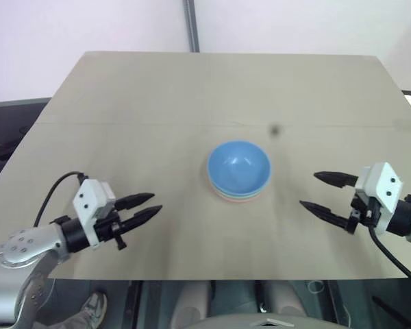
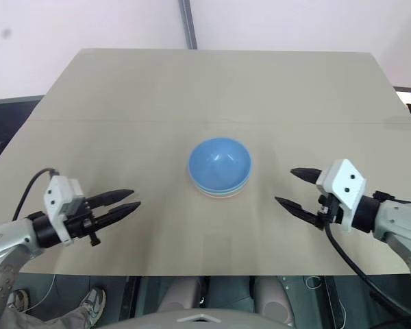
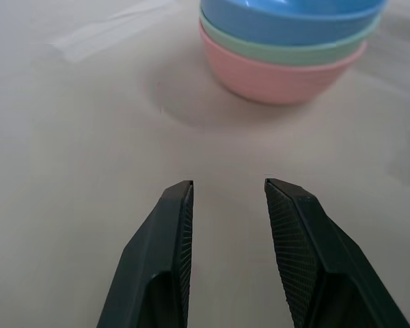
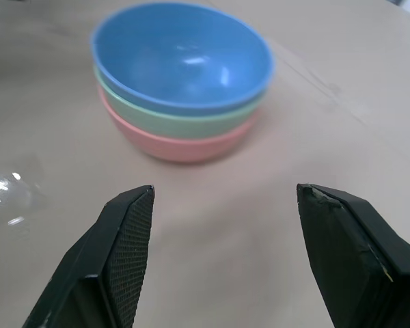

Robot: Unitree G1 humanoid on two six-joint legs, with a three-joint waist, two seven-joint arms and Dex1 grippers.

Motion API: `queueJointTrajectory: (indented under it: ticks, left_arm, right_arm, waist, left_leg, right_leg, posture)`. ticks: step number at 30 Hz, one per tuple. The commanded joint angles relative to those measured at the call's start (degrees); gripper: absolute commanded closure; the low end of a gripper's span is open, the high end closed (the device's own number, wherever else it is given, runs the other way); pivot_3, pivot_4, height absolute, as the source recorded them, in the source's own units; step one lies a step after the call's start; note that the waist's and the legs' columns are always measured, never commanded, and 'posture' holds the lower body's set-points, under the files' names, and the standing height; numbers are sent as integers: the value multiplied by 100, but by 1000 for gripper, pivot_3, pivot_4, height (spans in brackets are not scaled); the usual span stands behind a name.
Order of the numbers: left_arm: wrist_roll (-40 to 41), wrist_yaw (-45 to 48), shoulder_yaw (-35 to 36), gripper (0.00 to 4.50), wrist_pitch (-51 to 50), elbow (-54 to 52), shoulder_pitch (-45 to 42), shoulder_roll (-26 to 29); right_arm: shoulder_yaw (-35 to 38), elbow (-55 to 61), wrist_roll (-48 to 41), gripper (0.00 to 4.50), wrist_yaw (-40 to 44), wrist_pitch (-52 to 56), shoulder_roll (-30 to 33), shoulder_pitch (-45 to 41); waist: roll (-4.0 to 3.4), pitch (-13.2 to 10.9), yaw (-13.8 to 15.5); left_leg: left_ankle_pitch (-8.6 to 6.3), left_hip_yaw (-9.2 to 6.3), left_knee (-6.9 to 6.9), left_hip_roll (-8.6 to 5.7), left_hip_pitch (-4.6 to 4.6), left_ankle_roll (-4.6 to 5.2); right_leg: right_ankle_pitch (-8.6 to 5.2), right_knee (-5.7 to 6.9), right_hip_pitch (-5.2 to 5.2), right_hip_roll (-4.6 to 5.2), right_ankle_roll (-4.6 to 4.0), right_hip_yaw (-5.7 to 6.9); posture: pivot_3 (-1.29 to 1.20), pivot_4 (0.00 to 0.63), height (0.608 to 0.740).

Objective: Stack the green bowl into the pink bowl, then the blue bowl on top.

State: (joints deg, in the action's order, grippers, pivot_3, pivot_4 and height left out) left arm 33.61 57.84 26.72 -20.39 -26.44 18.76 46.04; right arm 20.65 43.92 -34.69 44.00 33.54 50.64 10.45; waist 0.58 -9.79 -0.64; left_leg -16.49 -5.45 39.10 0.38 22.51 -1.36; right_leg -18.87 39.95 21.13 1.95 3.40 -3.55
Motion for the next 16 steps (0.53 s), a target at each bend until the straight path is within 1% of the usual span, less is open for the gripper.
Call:
queueJointTrajectory:
  ticks: [1, 2, 3, 4, 5, 6, 7, 9, 10, 11, 16]
  left_arm:
    - [254, 382, 519, 2749, 128, -16, 82, 175]
    - [383, 459, 663, 2749, -13, 1, 91, 248]
    - [481, 528, 771, 2667, -95, 23, 80, 306]
    - [548, 574, 841, 2667, -139, 49, 54, 344]
    - [705, 634, 876, 2667, -263, 67, 20, 382]
    - [807, 668, 884, 2140, -341, 63, 2, 398]
    - [813, 640, 891, 1824, -352, 59, -48, 410]
    - [741, 507, 870, 869, -353, 43, -154, 421]
    - [673, 412, 829, 275, -360, 31, -221, 435]
    - [628, 280, 742, 73, -409, 31, -365, 466]
    - [616, 216, 587, 73, -540, 41, -646, 548]
  right_arm:
    - [429, 159, -95, 815, 97, 19, 63, 159]
    - [518, 161, -149, 815, 124, 53, 71, 189]
    - [601, 162, -249, 324, 157, 120, 89, 208]
    - [655, 162, -310, 24, 196, 150, 107, 225]
    - [698, 165, -382, 24, 215, 199, 118, 226]
    - [732, 162, -424, 0, 236, 226, 123, 233]
    - [757, 168, -441, 0, 239, 244, 134, 222]
    - [792, 177, -468, 0, 237, 266, 151, 211]
    - [803, 179, -470, 0, 228, 266, 157, 204]
    - [816, 191, -501, 0, 167, 305, 147, 177]
    - [836, 201, -486, 0, 85, 344, 172, 102]
  waist:
    - [0, 0, -14]
    - [-1, 0, -16]
    - [-1, 0, -17]
    - [-1, 0, -19]
    - [-1, 0, -21]
    - [-1, 0, -23]
    - [-1, 0, -23]
    - [-1, 0, -23]
    - [-1, 0, -23]
    - [-1, 0, -18]
    - [-1, 0, -21]
  left_leg:
    - [0, 1, 0, 0, -2, 0]
    - [0, 2, 0, 0, -4, 0]
    - [0, 3, -1, 1, -5, 0]
    - [0, 3, -2, 1, -5, 0]
    - [0, 3, -2, 2, -5, 0]
    - [0, 4, -2, 2, -6, 0]
    - [0, 4, -2, 2, -7, 0]
    - [-1, 4, -2, 3, -10, 1]
    - [-1, 4, -2, 2, -10, 1]
    - [-1, 4, -2, 2, -10, 1]
    - [-1, 2, -3, 1, -10, 0]
  right_leg:
    - [0, 0, -1, -1, 0, -1]
    - [0, 0, -3, -2, 0, -1]
    - [0, 0, -2, -2, 0, -2]
    - [0, -1, -2, -2, 0, -2]
    - [0, -1, -3, -2, 0, -2]
    - [0, -1, -3, -2, 0, -3]
    - [0, -1, -4, -2, 0, -3]
    - [0, -3, -8, -1, 0, -4]
    - [0, -4, -8, -1, 0, -3]
    - [0, -4, -8, -1, 0, -3]
    - [0, -6, -10, -2, 0, -2]
  posture:
    - [0, 150, 740]
    - [0, 150, 740]
    - [0, 150, 740]
    - [0, 150, 740]
    - [0, 150, 740]
    - [0, 150, 740]
    - [0, 150, 740]
    - [0, 150, 740]
    - [0, 150, 740]
    - [0, 150, 740]
    - [0, 150, 740]
